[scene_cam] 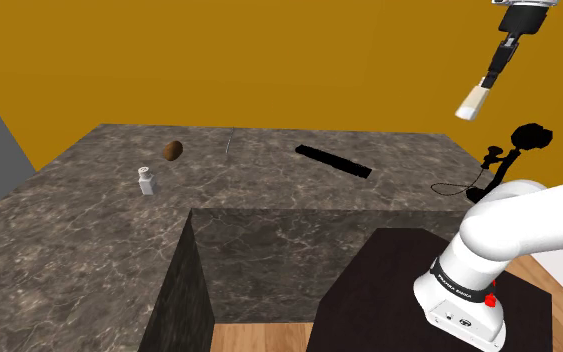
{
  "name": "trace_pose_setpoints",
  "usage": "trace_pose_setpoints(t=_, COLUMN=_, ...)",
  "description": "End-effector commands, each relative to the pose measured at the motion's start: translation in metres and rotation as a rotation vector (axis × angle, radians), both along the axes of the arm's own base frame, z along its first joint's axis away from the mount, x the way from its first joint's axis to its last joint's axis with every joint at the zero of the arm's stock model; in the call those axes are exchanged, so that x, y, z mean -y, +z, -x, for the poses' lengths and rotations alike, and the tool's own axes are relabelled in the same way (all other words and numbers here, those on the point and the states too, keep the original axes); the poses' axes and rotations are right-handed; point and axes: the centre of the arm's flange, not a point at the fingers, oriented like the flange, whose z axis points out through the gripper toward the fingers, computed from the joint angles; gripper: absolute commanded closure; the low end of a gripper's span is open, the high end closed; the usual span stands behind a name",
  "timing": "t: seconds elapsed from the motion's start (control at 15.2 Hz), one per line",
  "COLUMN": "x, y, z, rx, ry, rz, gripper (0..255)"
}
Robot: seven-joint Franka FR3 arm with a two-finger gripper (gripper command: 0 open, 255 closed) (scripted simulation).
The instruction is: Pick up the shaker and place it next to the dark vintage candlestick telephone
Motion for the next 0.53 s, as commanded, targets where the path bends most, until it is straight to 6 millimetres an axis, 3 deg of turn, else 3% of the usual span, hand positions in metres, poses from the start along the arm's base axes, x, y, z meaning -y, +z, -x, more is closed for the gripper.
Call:
trace_pose_setpoints(t=0.0, x=-0.001, y=-0.011, z=0.0, rx=0.0, ry=0.0, rz=0.0, gripper=255)
trace_pose_setpoints(t=0.46, x=-0.001, y=-0.048, z=0.0, rx=0.0, ry=0.0, rz=0.0, gripper=255)
